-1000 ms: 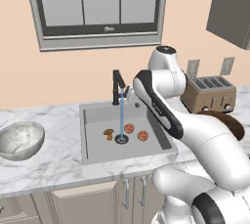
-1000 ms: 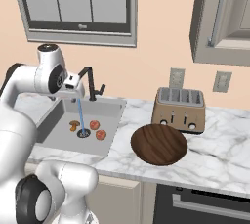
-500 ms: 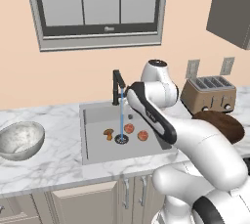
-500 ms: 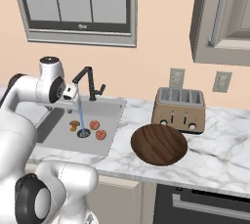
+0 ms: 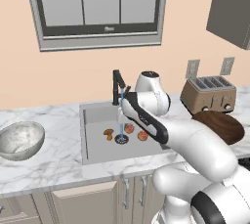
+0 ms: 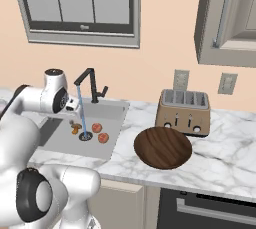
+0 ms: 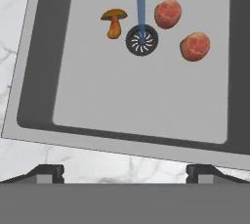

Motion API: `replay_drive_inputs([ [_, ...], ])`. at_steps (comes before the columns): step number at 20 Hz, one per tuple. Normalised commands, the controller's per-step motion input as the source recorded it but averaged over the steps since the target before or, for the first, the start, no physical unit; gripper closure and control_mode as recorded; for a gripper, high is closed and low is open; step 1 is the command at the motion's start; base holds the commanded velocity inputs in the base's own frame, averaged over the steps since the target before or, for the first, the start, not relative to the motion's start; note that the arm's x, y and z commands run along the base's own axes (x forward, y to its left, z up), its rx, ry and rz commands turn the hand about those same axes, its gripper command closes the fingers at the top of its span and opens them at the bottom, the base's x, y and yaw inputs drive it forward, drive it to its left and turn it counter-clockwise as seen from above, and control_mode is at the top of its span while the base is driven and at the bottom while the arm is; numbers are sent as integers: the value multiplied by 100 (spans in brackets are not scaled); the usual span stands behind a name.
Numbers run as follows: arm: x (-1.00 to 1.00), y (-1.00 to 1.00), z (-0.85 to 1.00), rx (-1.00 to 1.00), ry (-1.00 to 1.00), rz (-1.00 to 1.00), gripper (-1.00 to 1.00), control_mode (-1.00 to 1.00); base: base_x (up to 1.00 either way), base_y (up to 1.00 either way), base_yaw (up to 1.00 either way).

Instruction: Pick the peachs from the sink and place them in one bowl. Place the mushroom in the other bowl. Then turn off the sink faucet.

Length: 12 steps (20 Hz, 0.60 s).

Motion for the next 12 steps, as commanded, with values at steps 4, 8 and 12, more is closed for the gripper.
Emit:
replay_drive_inputs([
  [4, 18, 1, -44, 0, 3, 0, -100, -100, 0, 0, 0],
  [8, 22, 9, -47, 0, 1, 0, -100, -100, 0, 0, 0],
  [12, 26, 16, -39, 0, 0, 0, -100, -100, 0, 0, 0],
])
